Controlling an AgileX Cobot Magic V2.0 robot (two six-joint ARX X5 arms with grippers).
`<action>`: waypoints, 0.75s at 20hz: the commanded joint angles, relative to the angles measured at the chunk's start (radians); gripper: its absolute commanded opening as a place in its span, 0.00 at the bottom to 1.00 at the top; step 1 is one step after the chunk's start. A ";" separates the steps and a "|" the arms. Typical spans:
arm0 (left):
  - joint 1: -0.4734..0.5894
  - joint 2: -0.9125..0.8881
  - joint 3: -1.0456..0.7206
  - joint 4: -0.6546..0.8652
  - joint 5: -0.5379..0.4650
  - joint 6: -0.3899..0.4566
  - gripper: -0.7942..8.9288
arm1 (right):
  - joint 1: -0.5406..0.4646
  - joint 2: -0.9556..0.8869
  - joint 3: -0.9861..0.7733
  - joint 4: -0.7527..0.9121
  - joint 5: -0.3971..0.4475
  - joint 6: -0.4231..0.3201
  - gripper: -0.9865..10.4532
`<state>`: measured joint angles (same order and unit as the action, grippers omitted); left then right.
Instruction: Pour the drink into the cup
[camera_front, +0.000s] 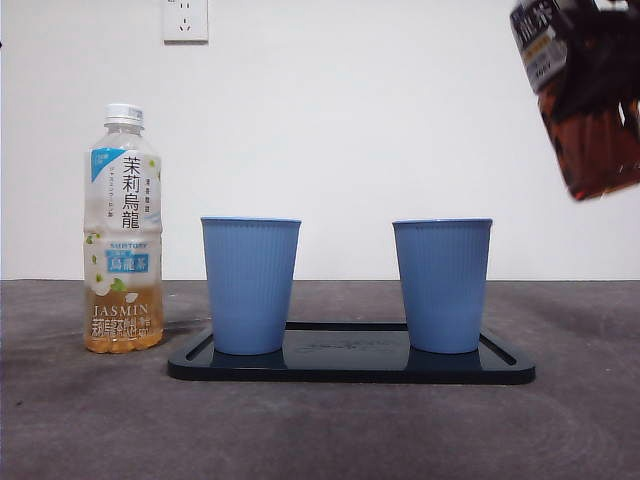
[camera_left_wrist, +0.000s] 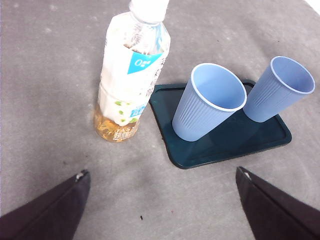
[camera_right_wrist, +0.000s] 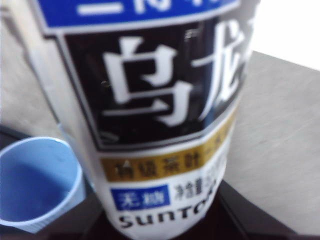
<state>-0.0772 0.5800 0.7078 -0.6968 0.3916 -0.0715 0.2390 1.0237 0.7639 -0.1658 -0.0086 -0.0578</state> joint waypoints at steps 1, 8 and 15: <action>-0.003 0.001 0.018 0.015 0.002 0.007 0.56 | -0.009 -0.006 -0.071 0.187 -0.021 0.129 0.17; -0.003 0.001 0.018 0.016 0.002 0.008 0.56 | -0.018 0.089 -0.311 0.593 -0.022 0.209 0.20; -0.003 0.001 0.018 0.016 0.002 0.009 0.56 | -0.019 0.318 -0.318 0.818 -0.026 0.208 0.21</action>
<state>-0.0772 0.5800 0.7078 -0.6922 0.3916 -0.0715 0.2184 1.3373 0.4282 0.5987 -0.0319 0.1368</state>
